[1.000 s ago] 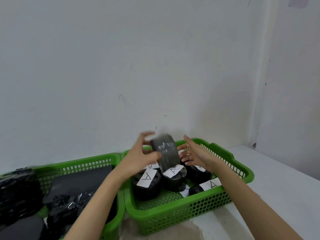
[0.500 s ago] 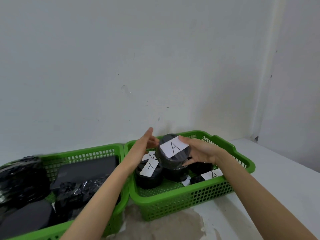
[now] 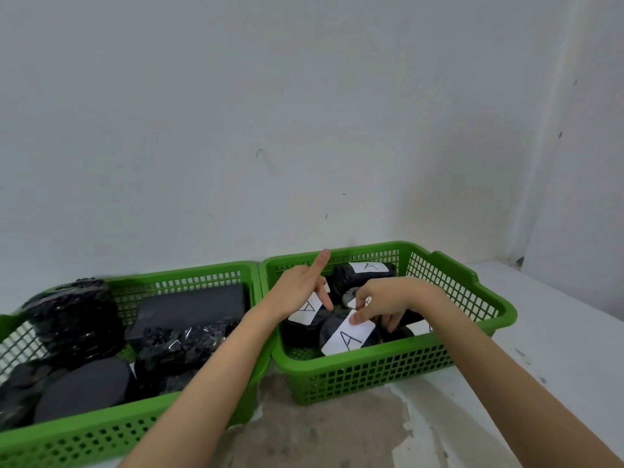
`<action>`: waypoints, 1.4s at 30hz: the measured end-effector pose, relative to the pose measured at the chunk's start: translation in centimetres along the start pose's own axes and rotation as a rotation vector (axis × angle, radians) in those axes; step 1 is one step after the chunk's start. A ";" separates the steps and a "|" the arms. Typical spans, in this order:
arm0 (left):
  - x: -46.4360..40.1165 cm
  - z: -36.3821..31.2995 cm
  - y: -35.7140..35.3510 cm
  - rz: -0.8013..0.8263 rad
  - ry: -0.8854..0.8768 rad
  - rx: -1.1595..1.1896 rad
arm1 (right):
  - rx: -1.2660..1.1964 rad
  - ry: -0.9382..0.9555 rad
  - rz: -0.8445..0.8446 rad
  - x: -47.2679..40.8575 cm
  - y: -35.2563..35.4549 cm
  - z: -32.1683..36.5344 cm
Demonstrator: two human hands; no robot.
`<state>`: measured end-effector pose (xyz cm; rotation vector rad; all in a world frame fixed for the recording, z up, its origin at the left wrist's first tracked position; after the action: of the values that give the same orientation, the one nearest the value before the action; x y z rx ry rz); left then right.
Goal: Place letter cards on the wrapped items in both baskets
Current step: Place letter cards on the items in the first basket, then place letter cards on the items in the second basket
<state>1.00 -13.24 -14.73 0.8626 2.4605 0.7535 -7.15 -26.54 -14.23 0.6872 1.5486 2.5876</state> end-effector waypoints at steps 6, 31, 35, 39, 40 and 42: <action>1.0 -0.6 1.2 -0.160 -0.107 0.133 | 0.360 -0.122 0.070 -0.5 -0.4 2.4; 7.3 13.1 15.7 -0.390 0.486 -0.836 | 0.464 0.082 -0.519 -9.4 -8.7 21.0; 7.2 14.3 15.3 -0.256 0.607 -0.582 | 0.431 0.133 -0.530 -9.5 -9.0 20.4; 7.7 13.2 16.1 -0.405 0.530 -0.543 | 0.163 0.144 -0.549 -8.9 -8.0 20.1; 7.9 12.9 16.3 -0.453 0.511 -0.550 | 0.028 0.144 -0.544 -8.8 -7.9 20.1; 8.2 12.5 16.6 -0.547 0.474 -0.542 | -0.148 0.151 -0.553 -8.6 -7.8 20.4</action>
<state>9.18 7.56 -15.80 -0.2091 2.4736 1.4176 7.30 -8.08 -15.64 0.0337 1.3206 2.3288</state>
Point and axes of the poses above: each hand's wrist, its own x-axis away from the middle knuckle, its own y-axis out of the back of the hand, z = x × y, the point moved 2 cm from there along -x, towards the middle knuckle, and after that the axes turned 4 degrees about -z, right-handed, at the moved point
